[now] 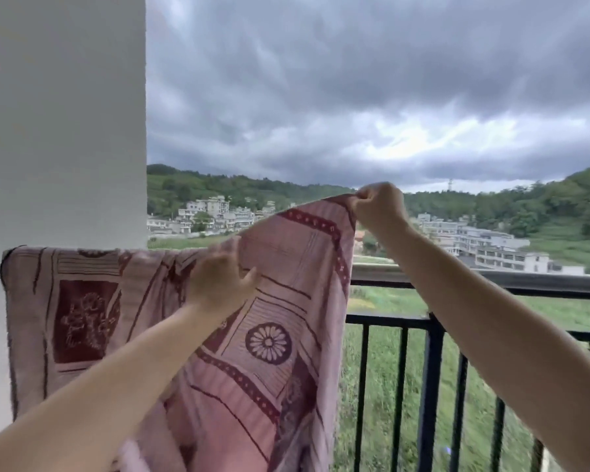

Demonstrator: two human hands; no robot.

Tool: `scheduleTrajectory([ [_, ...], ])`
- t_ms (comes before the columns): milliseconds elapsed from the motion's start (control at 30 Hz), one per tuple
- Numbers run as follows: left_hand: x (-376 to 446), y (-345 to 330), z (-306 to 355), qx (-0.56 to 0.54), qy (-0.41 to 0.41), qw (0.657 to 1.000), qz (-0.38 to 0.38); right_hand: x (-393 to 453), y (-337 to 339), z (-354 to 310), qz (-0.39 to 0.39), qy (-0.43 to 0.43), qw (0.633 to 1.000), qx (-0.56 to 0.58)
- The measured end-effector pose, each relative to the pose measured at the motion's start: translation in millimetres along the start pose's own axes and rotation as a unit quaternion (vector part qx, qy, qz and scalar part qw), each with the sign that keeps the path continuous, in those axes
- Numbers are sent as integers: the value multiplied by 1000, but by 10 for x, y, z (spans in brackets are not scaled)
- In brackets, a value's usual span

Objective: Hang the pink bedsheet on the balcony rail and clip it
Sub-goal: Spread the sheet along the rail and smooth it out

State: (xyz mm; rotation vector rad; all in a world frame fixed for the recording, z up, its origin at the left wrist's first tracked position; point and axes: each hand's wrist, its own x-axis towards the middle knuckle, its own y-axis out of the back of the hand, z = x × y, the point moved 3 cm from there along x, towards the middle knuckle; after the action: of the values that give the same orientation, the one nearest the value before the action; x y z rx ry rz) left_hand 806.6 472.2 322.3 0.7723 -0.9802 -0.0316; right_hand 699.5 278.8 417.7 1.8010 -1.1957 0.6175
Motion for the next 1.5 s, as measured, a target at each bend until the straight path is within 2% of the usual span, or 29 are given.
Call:
scheduleTrajectory([
  [67, 180, 19, 12, 53, -15, 998, 8, 328, 31, -10, 17, 10, 999, -42],
  [167, 383, -34, 49, 108, -45, 993, -26, 727, 27, -30, 39, 10, 995, -94],
  [300, 704, -165, 134, 78, -86, 993, -35, 1265, 22, -147, 87, 49, 976, -193],
  [367, 883, -269, 191, 56, -96, 992, -58, 1460, -87, -56, 87, 59, 963, -249],
  [400, 960, -339, 209, 54, -102, 990, -82, 1500, -181, 23, 58, 57, 959, -272],
  [433, 1014, -415, 206, 66, -102, 985, -122, 1493, -302, 136, -6, 57, 954, -295],
  [467, 1049, -481, 190, 79, -102, 978, -162, 1426, -442, 249, -108, 56, 941, -315],
  [533, 1105, -580, 159, 63, -103, 971, -207, 1150, -646, 478, -322, 32, 884, -336],
  [567, 1129, -607, 148, 48, -106, 971, -208, 978, -665, 552, -379, 36, 864, -330],
  [600, 1133, -618, 144, 39, -117, 972, -199, 818, -631, 582, -394, 58, 861, -315],
  [700, 1044, -587, 217, -13, -200, 968, -154, 382, -383, 546, -364, 151, 878, -273],
  [800, 887, -511, 334, -92, -332, 933, -107, 4, -161, 569, -367, 193, 881, -229],
  [867, 791, -521, 402, -96, -391, 907, -123, -158, -96, 578, -325, 264, 881, -221],
  [933, 685, -557, 477, -71, -444, 888, -92, -269, -66, 644, -251, 321, 881, -240],
  [1033, 569, -601, 528, -52, -433, 900, -7, -451, -27, 773, -64, 334, 900, -274],
  [1100, 481, -627, 542, -40, -414, 908, 53, -632, -31, 880, 32, 287, 909, -300],
  [1167, 389, -647, 584, -9, -412, 904, 109, -785, -51, 976, 94, 237, 916, -311],
  [1300, 289, -663, 661, 93, -421, 881, 194, -864, -62, 1030, 129, 185, 927, -301],
  [1400, 241, -713, 696, 173, -409, 868, 223, -872, -63, 1078, 163, 226, 919, -279],
  [1500, 237, -744, 737, 207, -394, 873, 199, -831, -54, 1073, 169, 271, 906, -279],
])
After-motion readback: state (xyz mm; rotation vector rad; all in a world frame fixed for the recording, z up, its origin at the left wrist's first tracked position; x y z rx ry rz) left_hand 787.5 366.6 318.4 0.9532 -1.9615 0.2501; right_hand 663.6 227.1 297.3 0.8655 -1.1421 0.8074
